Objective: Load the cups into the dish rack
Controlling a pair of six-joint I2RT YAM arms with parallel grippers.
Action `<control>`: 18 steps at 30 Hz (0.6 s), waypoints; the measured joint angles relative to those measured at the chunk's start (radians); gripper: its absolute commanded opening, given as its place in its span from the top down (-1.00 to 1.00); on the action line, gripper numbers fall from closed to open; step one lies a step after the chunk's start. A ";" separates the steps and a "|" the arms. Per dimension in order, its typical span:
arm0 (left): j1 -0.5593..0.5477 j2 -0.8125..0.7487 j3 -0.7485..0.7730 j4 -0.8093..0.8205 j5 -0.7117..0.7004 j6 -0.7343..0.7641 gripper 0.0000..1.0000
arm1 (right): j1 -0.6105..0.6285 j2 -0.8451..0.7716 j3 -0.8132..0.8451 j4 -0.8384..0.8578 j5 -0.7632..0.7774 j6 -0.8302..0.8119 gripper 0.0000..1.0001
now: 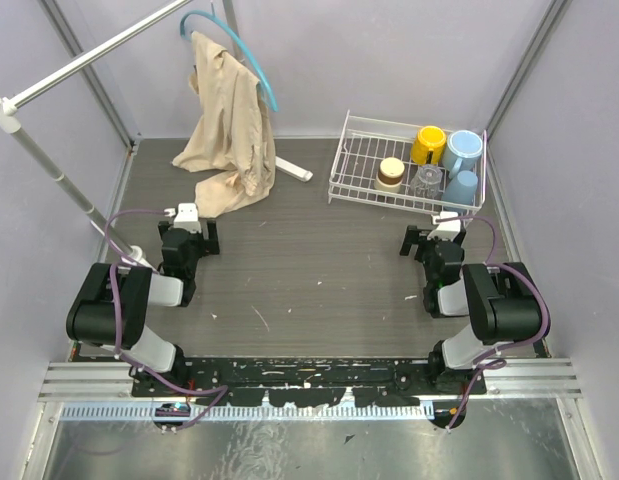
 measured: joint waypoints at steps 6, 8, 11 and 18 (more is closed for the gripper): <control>0.000 0.000 0.000 0.000 0.000 0.000 -0.96 | 0.000 0.000 0.000 -0.003 0.000 0.000 -1.00; 0.000 0.000 0.000 0.000 0.000 0.000 -0.96 | 0.000 0.000 0.000 -0.003 0.000 0.000 -1.00; 0.000 0.000 0.000 0.000 0.000 0.000 -0.96 | 0.000 0.000 0.000 -0.004 -0.006 0.000 -1.00; 0.000 0.000 0.000 0.000 0.000 0.000 -0.96 | 0.000 0.000 0.002 -0.011 -0.014 -0.001 -1.00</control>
